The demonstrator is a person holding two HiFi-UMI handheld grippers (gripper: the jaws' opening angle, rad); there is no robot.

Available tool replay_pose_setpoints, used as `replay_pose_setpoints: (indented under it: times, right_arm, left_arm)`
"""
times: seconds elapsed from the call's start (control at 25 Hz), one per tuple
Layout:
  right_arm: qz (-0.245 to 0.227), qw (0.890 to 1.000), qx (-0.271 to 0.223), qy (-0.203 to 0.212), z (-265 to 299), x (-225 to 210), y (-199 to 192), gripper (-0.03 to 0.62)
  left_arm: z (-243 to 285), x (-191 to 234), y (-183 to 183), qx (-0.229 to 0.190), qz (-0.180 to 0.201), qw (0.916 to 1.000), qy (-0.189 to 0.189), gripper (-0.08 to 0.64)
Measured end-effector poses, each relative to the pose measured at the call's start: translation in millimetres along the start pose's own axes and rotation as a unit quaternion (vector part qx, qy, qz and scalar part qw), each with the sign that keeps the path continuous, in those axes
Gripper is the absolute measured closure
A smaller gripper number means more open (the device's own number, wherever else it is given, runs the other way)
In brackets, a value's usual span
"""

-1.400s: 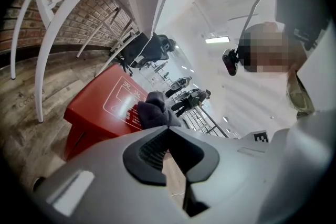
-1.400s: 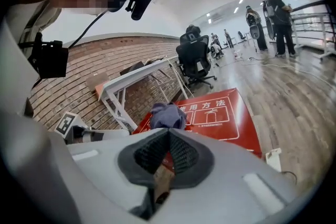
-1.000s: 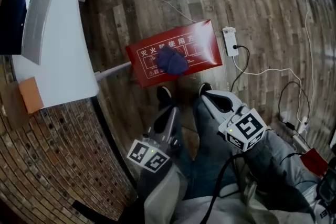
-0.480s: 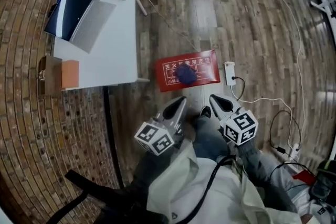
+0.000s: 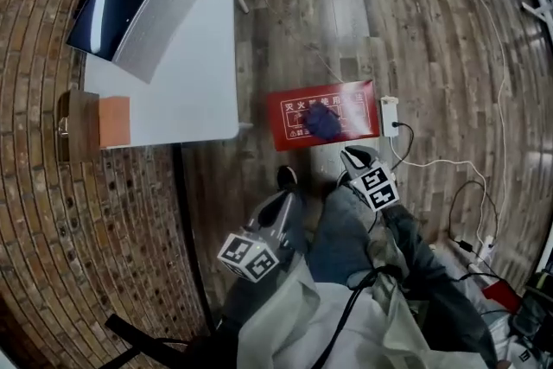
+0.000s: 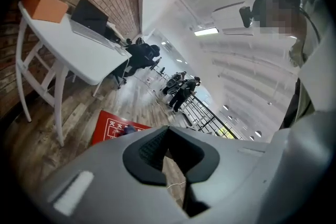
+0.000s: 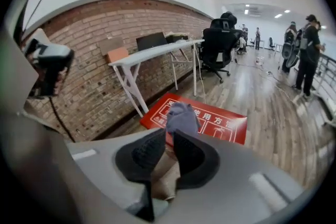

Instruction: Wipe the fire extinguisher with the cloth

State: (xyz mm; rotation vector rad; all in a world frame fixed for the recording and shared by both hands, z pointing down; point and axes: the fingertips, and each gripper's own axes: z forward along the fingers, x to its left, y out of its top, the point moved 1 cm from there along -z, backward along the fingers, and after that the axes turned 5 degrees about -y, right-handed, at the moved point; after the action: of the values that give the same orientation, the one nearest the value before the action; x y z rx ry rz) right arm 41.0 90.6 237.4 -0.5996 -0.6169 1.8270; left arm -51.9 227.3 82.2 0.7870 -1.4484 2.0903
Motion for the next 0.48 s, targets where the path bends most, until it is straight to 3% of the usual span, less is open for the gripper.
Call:
replay_pose_setpoints:
  times: [0.16,0.32,0.48]
  right_arm:
    - [-0.043,0.997,0.033,-0.056,81,-19,14,0.373]
    - [-0.067,0.993,0.073,-0.068,149,-15,11,0.347]
    - [-0.082,0.994,0.026,-0.073,168,1,17,0.350]
  left_arm:
    - [-9,45,-11,0.011,-0.038,0.9989,0.026,0.561]
    - [-6,91,-20,0.040,-0.056,0.9973,0.025,0.561]
    - [9,128,-33,0.060,-0.070,0.9955,0.021,0.561]
